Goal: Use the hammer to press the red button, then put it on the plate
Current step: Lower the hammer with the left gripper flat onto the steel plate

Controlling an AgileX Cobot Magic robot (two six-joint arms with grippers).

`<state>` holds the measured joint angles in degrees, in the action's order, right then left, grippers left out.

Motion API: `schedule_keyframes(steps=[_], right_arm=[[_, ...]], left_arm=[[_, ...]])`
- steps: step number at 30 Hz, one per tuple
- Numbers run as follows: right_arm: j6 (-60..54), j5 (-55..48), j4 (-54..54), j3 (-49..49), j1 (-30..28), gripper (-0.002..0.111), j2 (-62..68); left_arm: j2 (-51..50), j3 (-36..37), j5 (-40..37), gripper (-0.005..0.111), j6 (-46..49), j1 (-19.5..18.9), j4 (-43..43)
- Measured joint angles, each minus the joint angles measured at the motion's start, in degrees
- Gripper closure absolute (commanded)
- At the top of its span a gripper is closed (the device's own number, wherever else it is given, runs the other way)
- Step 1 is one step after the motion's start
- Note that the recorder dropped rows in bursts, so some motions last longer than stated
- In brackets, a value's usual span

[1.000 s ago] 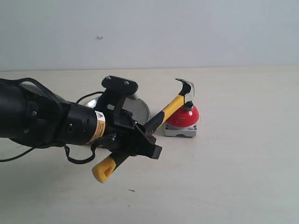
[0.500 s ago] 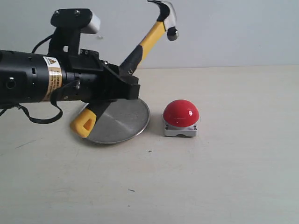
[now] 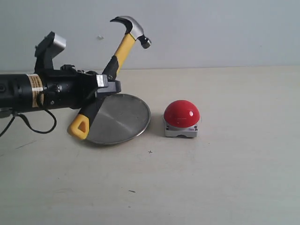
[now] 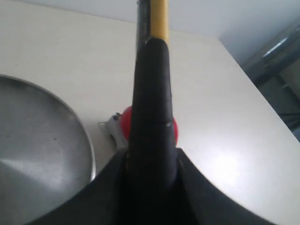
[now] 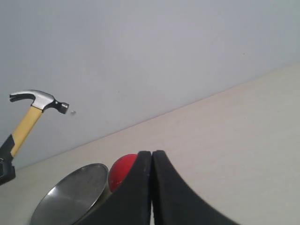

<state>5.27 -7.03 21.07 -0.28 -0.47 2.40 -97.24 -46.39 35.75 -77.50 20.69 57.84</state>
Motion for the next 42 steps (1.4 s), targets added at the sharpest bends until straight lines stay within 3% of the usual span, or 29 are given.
schedule_keyframes(steps=[3,10,34,42], right_arm=[[0.0,0.0,0.0,0.0,0.0,0.108,0.0],[0.0,0.0,0.0,0.0,0.0,0.108,0.0],[0.0,0.0,0.0,0.0,0.0,0.108,0.0],[0.0,0.0,0.0,0.0,0.0,0.108,0.0]], left_arm=[[-5.2,1.2,0.8,0.107,7.3,0.0,-10.9],[-12.4,1.3,2.6,0.107,12.6,-0.1,-19.6],[-19.0,1.3,1.6,0.107,20.0,-0.1,-31.7],[-19.3,0.7,1.8,0.107,18.9,-0.1,-31.9]])
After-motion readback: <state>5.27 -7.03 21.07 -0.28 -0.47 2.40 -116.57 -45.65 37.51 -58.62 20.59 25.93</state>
